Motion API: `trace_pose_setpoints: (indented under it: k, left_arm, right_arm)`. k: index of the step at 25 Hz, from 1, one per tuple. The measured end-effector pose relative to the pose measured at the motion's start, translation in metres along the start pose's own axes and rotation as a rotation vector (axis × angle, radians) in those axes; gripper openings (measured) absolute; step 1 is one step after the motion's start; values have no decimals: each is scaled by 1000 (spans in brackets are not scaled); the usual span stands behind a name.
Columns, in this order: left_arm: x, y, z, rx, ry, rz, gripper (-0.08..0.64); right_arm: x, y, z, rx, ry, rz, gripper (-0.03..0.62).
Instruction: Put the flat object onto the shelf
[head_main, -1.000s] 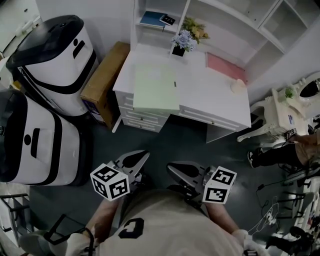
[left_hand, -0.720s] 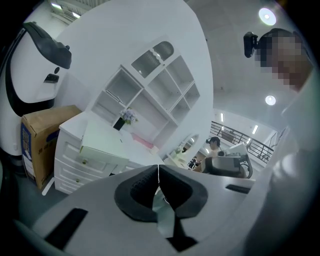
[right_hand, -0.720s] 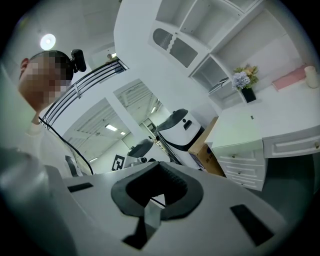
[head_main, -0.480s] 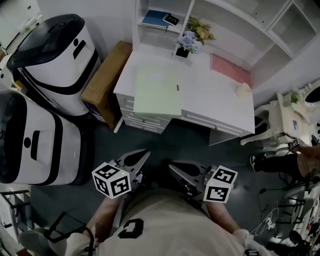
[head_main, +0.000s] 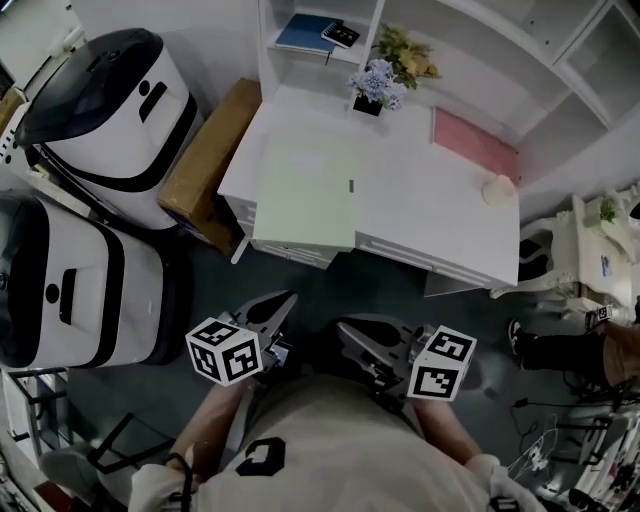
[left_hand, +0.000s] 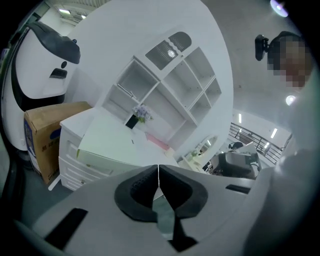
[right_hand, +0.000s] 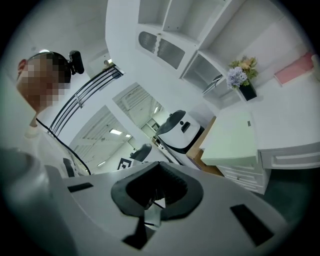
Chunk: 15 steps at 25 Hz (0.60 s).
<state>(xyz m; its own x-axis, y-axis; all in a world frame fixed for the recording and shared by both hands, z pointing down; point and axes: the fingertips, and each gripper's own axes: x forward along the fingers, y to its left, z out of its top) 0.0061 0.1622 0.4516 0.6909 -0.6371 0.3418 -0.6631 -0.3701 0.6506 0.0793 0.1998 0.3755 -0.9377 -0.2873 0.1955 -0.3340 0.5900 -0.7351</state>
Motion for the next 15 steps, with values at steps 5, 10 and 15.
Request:
trace_pose_setpoints:
  k: [5, 10, 15]
  left_arm:
    - [20, 6, -2, -30, 1, 61, 17]
    - [40, 16, 1, -50, -12, 131, 17]
    - [61, 24, 3, -78, -36, 183, 18]
  right_arm:
    - [-10, -20, 14, -9, 17, 19, 21]
    - [-22, -38, 29, -9, 33, 54, 21]
    - [-33, -56, 42, -60, 75, 89, 21]
